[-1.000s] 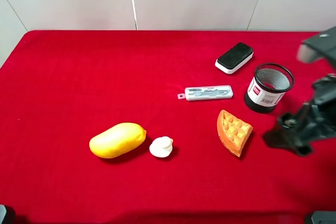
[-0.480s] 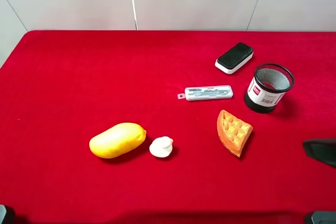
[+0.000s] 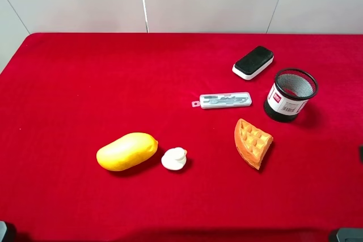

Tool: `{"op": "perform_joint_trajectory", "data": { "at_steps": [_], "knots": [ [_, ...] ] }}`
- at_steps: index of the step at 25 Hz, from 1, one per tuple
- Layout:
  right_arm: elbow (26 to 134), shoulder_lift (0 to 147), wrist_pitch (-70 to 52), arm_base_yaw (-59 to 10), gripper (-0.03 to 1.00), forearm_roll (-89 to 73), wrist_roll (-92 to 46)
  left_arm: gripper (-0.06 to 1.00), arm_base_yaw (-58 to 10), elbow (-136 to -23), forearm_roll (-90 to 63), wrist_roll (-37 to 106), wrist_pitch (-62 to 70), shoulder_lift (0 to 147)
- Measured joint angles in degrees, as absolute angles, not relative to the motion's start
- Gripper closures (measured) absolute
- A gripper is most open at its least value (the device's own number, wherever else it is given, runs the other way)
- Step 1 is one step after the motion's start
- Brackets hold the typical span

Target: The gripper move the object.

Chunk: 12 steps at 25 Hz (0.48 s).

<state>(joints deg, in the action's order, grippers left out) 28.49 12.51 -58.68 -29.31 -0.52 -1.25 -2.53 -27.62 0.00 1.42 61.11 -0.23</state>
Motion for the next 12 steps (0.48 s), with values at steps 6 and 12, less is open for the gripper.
{"op": "perform_joint_trajectory", "data": {
  "at_steps": [6, 12],
  "knots": [
    [28.5, 5.5, -58.5, -19.6, 0.27, -0.6, -2.1, -0.03, -2.5, -27.6, 0.0, 1.4, 61.1, -0.2],
    [28.5, -0.2, -58.5, -8.0, 0.27, -4.1, -7.3, -0.03, -2.5, -27.6, 0.0, 1.4, 61.1, -0.2]
  ]
}}
